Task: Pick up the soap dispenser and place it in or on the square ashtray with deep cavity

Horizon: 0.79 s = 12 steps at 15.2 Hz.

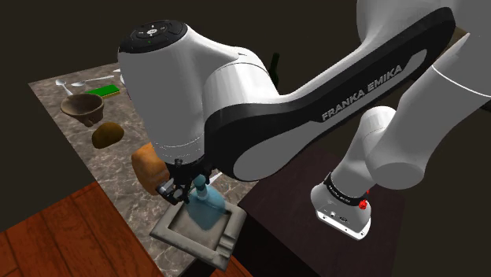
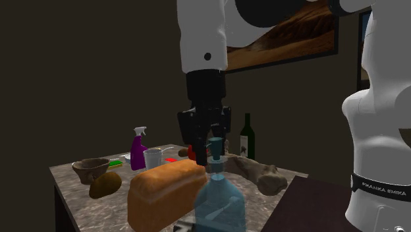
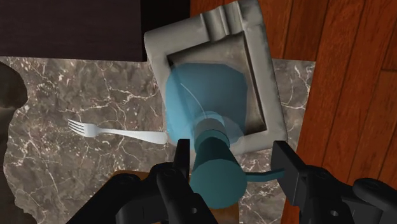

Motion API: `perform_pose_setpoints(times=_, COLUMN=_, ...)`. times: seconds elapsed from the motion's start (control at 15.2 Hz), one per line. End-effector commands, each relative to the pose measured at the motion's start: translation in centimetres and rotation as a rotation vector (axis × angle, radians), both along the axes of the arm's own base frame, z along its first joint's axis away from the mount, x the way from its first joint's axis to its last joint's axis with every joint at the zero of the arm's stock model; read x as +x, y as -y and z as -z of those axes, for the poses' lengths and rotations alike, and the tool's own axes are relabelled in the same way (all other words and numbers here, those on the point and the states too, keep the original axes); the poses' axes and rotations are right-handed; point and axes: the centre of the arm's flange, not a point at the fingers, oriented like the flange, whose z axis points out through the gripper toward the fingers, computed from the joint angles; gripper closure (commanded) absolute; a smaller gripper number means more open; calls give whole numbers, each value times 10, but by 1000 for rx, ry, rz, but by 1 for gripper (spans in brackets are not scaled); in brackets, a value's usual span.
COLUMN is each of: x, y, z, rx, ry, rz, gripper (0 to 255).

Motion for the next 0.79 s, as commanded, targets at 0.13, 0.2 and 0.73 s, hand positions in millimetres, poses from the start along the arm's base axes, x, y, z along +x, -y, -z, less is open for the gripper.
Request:
perform_pose_setpoints(times=0.13, x=0, y=0, z=6, rx=1, ry=1, rz=0, gripper=255)
perform_pose_setpoints(times=0.2, x=0, y=0, z=6, rx=1, ry=1, rz=0, gripper=255)
perform_pose_setpoints(times=0.73, x=0, y=0, z=6, rx=1, ry=1, rz=0, gripper=0)
